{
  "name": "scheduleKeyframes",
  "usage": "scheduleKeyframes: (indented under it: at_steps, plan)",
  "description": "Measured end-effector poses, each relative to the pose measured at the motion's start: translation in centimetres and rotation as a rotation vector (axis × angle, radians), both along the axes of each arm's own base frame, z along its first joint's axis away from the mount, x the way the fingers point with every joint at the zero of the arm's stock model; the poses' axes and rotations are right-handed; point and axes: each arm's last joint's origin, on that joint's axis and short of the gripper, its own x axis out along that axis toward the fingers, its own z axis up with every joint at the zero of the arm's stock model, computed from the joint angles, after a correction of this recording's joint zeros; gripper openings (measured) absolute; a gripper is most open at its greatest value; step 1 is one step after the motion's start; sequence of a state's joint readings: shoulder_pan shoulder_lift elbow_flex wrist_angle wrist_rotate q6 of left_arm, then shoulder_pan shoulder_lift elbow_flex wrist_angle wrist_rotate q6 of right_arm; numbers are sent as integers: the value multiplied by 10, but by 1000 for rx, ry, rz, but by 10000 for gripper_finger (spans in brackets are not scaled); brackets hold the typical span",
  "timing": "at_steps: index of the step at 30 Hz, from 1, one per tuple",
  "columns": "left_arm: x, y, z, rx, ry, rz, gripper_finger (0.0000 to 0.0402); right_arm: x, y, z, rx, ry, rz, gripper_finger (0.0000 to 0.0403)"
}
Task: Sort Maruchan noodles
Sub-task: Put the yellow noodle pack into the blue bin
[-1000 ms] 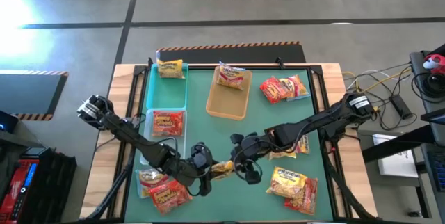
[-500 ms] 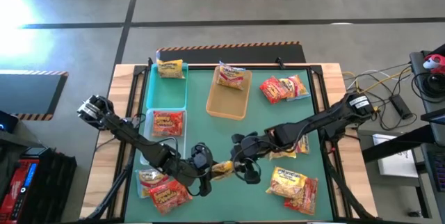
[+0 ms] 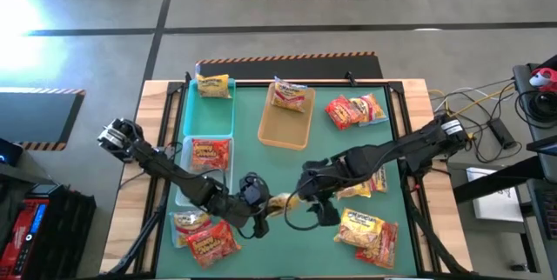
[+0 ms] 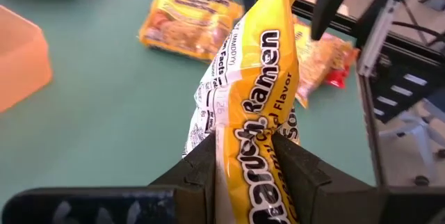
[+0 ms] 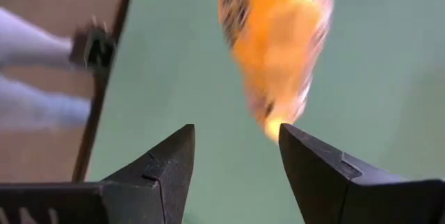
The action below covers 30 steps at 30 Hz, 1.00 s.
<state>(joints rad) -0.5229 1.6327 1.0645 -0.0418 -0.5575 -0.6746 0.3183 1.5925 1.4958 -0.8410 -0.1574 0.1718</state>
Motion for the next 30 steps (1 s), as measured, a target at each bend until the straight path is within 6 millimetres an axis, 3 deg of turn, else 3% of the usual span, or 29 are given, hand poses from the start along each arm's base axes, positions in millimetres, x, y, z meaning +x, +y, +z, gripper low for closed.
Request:
scheduleKeyframes:
  at_steps: [8,15,22,30]
  plan:
    - [5,33,7,43,35,77,83,-27,-9,11,-66,141,35,193]
    - [-4,83,25,86,115,198,83,-56,-21,22,-137,81,41,192]
    - [-40,144,56,155,217,332,83,-76,-34,20,-179,-87,29,191]
    - [-97,206,83,257,366,421,83,-74,-58,-6,-202,-191,-5,192]
